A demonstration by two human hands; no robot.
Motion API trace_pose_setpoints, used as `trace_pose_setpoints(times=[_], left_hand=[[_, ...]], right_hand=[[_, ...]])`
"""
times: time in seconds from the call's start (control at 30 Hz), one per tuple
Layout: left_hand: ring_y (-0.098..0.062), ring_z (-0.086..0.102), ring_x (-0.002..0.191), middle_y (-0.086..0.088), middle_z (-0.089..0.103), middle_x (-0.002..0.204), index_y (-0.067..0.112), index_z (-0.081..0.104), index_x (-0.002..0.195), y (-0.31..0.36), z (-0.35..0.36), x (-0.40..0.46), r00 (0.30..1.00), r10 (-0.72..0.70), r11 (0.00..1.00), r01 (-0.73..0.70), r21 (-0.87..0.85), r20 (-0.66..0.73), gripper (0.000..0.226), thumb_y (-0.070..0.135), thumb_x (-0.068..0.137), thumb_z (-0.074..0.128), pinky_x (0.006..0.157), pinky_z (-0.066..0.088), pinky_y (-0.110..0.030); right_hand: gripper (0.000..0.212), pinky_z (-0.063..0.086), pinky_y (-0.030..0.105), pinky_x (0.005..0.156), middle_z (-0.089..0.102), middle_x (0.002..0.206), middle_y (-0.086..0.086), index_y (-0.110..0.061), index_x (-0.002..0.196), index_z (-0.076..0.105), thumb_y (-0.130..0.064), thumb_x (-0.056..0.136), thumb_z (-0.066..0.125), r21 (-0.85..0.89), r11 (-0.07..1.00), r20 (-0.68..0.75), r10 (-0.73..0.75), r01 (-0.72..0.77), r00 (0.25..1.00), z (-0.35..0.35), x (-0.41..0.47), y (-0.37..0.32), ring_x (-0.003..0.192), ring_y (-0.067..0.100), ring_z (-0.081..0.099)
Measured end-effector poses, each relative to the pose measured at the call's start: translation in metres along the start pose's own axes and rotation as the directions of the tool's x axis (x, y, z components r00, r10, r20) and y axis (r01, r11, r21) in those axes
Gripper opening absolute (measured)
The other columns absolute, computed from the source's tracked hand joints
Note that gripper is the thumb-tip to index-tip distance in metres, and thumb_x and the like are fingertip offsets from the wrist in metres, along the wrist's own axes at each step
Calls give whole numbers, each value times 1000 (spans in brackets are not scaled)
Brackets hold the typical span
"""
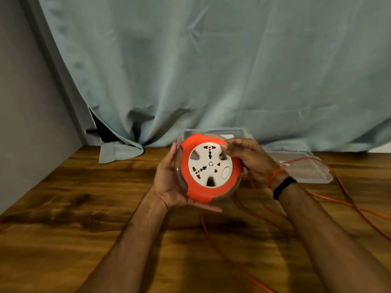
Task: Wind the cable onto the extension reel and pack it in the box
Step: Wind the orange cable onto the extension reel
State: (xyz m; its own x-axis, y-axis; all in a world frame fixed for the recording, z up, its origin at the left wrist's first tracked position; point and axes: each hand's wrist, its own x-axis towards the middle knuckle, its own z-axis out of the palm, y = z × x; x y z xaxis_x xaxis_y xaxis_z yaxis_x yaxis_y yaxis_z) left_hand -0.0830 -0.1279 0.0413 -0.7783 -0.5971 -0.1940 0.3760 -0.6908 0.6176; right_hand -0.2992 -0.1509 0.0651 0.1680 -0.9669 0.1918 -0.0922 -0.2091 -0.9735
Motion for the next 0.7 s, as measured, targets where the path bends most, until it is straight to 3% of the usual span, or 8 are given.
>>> trace_pose_setpoints(times=[0.07,0.17,0.27,0.33,0.4,0.5,0.6,0.7], left_hand=[[-57,29,140,-21,40,155,30,49,145,-6,-4,7,997,19,1000,-20,5,72,94,90,72,44,101,14,-83],[-53,49,128,-21,52,146,28,58,138,-11,-6,16,992,119,993,-119,10,46,90,88,75,40,100,27,-79],[-51,58,118,-20,58,141,29,66,130,-17,-3,21,980,198,980,-198,1,35,82,86,77,38,100,27,-79],[-51,57,119,-21,59,139,29,66,129,-22,-1,24,969,245,969,-246,2,21,81,85,78,37,100,28,-78],[-51,54,121,-21,59,139,28,67,128,-24,0,26,966,257,966,-257,-22,22,82,85,77,39,103,27,-76],[-50,55,119,-20,61,137,25,71,123,-25,-1,28,960,280,959,-279,-39,20,82,85,77,38,106,24,-75],[-47,58,116,-18,64,133,23,75,116,-27,-1,30,939,343,937,-343,-58,-8,80,83,79,37,103,29,-74],[-42,69,104,-17,69,127,23,78,110,-29,-3,30,905,424,904,-425,-42,-35,78,80,82,32,90,43,-71]], right_hand=[[10,56,29,64,74,84,9,-9,90,71,-17,90,64,-19,1000,35,-10,11,999,-3,3,2,72,18,69],[26,55,38,80,72,104,17,-3,110,67,-20,90,65,-107,994,48,3,2,999,-7,9,-1,87,24,69],[32,54,24,68,75,95,7,-8,114,65,-29,91,64,-305,951,63,-25,44,998,-6,12,-8,78,4,69],[43,54,31,78,75,99,2,-15,116,64,-44,84,67,-502,859,37,-93,99,995,-5,11,-12,89,6,69],[55,50,37,94,68,117,3,-16,124,60,-48,80,69,-716,681,0,-223,156,975,-2,4,-14,107,17,63],[61,44,40,97,58,122,6,-17,125,58,-49,75,65,-859,445,24,-459,253,888,10,-17,-15,113,25,52],[50,46,38,89,54,108,2,-20,115,61,-42,70,67,-875,400,11,-545,271,839,19,-34,-7,102,23,50],[51,50,37,85,54,104,-2,-27,116,59,-40,68,70,-898,392,-37,-520,200,853,25,-45,5,101,21,53]])
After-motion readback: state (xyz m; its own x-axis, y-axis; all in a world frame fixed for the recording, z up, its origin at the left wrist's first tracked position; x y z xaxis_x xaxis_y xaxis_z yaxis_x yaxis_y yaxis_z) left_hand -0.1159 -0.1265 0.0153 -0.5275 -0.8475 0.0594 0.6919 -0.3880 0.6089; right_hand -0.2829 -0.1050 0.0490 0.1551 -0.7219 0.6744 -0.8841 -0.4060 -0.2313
